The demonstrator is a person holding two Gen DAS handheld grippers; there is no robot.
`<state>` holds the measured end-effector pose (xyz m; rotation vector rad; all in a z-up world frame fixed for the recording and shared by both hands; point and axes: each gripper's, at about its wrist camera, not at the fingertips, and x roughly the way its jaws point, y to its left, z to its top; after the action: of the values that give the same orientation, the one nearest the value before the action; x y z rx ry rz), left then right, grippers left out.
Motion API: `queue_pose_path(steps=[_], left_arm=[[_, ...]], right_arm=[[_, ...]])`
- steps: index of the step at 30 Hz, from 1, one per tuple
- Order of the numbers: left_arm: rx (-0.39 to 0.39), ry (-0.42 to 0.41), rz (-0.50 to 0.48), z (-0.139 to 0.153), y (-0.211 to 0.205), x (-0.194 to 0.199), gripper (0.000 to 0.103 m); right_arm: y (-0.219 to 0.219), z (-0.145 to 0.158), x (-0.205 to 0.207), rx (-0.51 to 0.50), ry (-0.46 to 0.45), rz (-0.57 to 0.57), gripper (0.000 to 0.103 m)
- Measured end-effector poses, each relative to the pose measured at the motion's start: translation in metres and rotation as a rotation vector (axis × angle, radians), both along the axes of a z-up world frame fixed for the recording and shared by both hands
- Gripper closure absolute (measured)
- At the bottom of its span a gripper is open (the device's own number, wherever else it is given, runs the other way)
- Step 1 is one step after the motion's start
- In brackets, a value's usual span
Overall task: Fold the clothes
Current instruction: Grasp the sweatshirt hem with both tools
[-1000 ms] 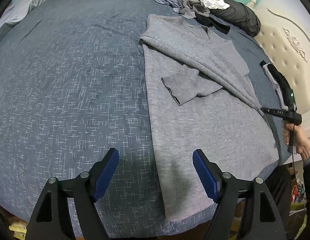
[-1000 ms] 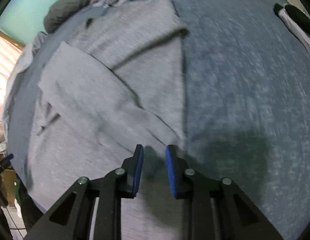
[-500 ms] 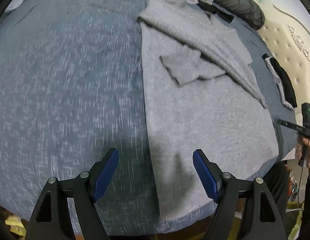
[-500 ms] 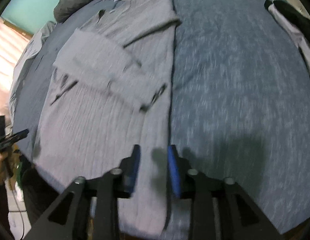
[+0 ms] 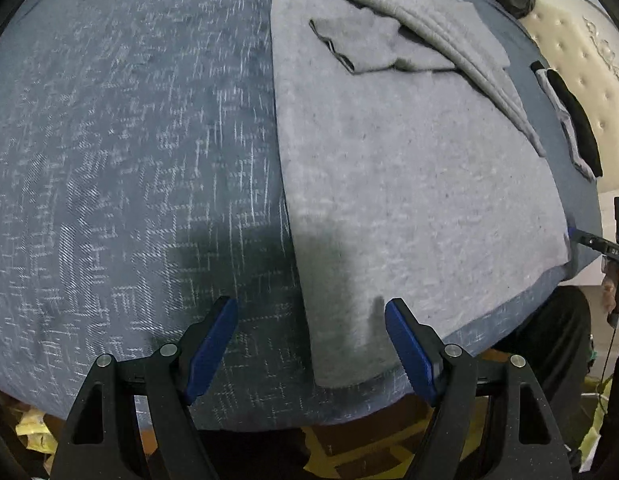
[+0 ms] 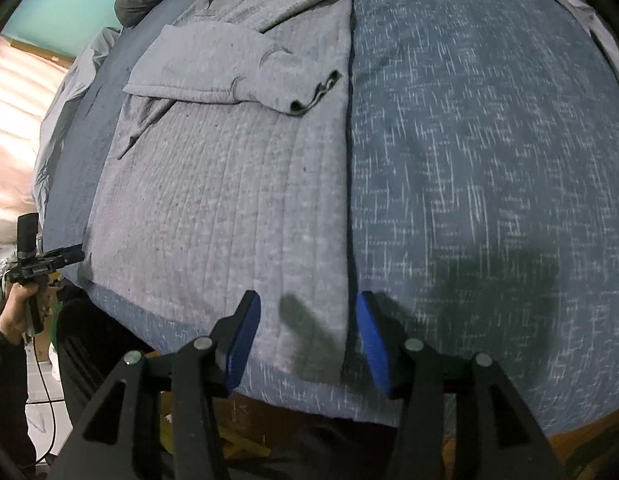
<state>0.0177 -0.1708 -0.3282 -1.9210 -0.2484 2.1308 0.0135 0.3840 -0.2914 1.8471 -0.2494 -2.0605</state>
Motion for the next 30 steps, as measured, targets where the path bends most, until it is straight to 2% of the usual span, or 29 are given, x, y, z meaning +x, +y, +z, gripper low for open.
queue_pose_path(steps=[7,9,11,15,22,28,29,30], left_arm=[[0.049,0.01,0.013,-0.004,-0.001,0.006,0.027],[0.065,0.012,0.016,-0.004,-0.003,0.007,0.034],[0.084,0.012,0.021,-0.004,-0.006,0.007,0.05],[0.093,0.01,0.013,-0.005,-0.008,0.013,0.053],[0.142,0.016,-0.022,0.002,-0.01,0.021,0.071],[0.124,0.008,-0.019,-0.006,-0.01,0.021,0.071],[0.122,0.004,-0.021,-0.008,-0.008,0.021,0.071],[0.12,0.004,-0.024,-0.01,-0.007,0.022,0.071]], right_arm=[[0.006,-0.006,0.006,-0.023,-0.015,-0.014,0.051],[0.002,-0.01,0.006,-0.019,-0.022,-0.009,0.051],[-0.002,-0.013,0.006,-0.022,-0.027,-0.01,0.051],[-0.01,-0.017,0.006,-0.017,-0.027,0.001,0.051],[-0.014,-0.013,0.006,-0.04,-0.018,0.011,0.051],[-0.012,-0.019,0.004,-0.051,-0.021,-0.008,0.051],[-0.013,-0.02,0.004,-0.052,-0.018,-0.008,0.055],[-0.013,-0.018,0.005,-0.05,-0.009,-0.005,0.065]])
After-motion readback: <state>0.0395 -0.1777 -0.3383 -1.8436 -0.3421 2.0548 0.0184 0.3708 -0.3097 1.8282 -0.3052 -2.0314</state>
